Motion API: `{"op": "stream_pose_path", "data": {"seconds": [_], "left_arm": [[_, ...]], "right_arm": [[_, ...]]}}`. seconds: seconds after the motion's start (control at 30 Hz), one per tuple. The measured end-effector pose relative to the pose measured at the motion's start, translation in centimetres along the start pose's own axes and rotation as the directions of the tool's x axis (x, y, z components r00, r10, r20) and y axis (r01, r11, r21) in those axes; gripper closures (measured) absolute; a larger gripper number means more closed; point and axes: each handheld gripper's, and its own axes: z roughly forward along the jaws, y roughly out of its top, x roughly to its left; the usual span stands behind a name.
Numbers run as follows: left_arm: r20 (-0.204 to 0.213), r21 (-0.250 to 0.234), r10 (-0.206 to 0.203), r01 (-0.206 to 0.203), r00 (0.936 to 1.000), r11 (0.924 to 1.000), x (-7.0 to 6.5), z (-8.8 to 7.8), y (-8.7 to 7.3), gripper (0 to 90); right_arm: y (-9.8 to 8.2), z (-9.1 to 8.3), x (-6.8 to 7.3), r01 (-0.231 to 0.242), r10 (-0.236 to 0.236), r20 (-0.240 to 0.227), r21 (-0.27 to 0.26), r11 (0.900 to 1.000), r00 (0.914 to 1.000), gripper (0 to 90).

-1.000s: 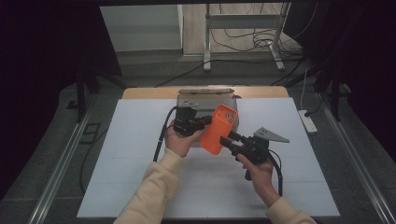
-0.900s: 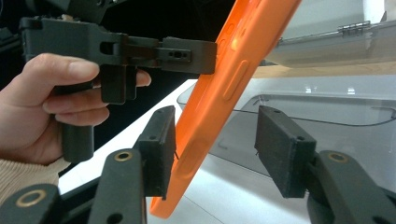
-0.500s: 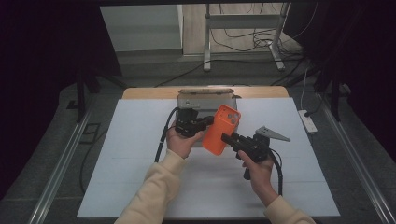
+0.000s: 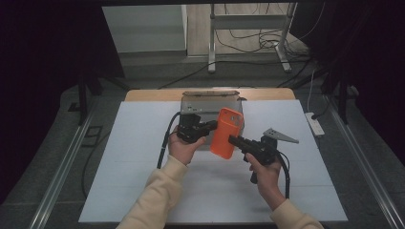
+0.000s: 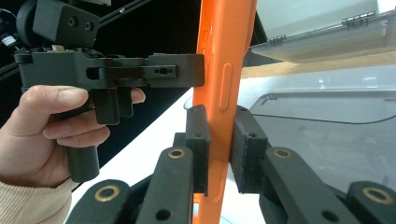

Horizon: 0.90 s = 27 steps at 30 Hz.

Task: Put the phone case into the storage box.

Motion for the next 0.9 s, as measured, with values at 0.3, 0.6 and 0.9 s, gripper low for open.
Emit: {"op": "stream_pose_path", "data": {"seconds": [0.3,0.6,0.9], "left_arm": [[0.011,-0.001,0.001,-0.001,0.9999,1.0,-0.04,0.03,-0.12,88.8],[0.015,-0.007,0.016,-0.016,0.9998,0.9998,-0.2,-0.12,-0.11,88.8],[-0.005,-0.051,0.068,-0.068,0.9977,0.9964,-0.58,-0.66,-0.23,64.5]], "right_arm": [[0.05,-0.04,0.03,0.009,-0.009,0.002,0.002,1.0,1.0,77.3],[0.14,-0.17,-0.05,0.005,-0.006,0.013,0.019,1.0,0.9999,79.3],[0.53,-0.41,0.27,0.054,-0.055,0.025,0.031,0.998,0.9982,79.7]]}}
